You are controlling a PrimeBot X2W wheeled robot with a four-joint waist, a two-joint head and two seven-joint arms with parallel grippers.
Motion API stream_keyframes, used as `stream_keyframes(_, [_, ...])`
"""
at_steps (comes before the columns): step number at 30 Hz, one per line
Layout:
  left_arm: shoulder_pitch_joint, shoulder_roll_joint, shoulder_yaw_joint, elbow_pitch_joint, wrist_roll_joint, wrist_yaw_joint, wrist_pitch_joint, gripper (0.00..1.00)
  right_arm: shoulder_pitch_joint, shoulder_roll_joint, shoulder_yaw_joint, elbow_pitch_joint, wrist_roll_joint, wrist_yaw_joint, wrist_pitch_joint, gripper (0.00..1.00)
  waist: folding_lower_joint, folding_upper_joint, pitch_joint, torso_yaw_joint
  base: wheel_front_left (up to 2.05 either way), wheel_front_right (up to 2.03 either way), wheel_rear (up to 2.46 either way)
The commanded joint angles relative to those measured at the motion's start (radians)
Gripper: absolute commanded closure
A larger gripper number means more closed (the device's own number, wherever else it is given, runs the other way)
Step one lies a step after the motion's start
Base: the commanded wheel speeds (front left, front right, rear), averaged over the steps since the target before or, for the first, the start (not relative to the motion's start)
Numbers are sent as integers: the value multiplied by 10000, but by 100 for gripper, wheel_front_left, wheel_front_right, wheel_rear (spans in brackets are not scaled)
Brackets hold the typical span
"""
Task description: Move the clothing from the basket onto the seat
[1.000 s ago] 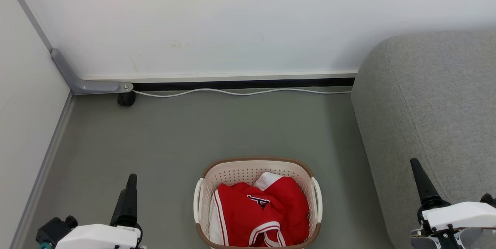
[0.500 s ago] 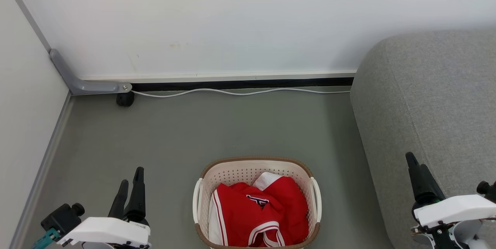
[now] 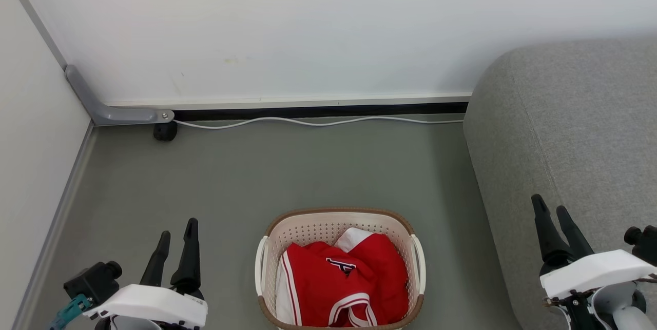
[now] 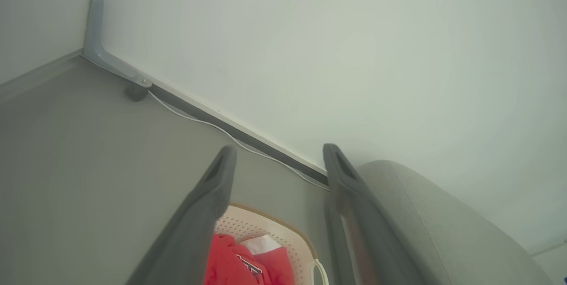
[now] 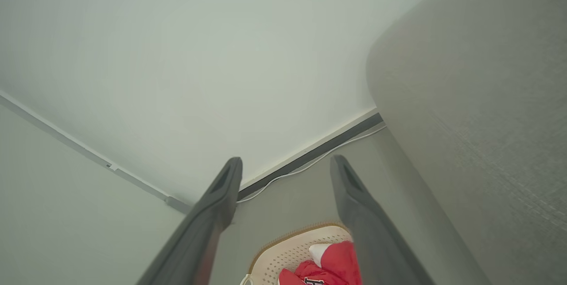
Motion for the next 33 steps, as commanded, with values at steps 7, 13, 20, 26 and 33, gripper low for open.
stream_keyframes(7, [-717,157,282,-500,1099,24,-325,0,-607,-362,332,-137,-860,59,-385,0,-1,0,18,-4,0,0,0])
stream_keyframes(13, [-759,155,298,-560,1860,35,-501,0,-764,-475,470,-91,-1451,61,-561,0,-1,0,50,-11,0,0,0])
stream_keyframes(20, [-817,159,332,-615,2571,75,-677,0,-886,-566,567,9,-2034,63,-737,0,-1,0,44,-5,0,0,0])
stream_keyframes(26, [-887,169,385,-778,3205,61,-852,0,-1020,-658,671,66,-2608,65,-912,0,-1,0,50,-13,0,0,0])
stream_keyframes(33, [-963,186,405,-887,3944,62,-1059,0,-1176,-774,840,127,-3277,68,-1119,0,-1,0,60,-49,0,0,0])
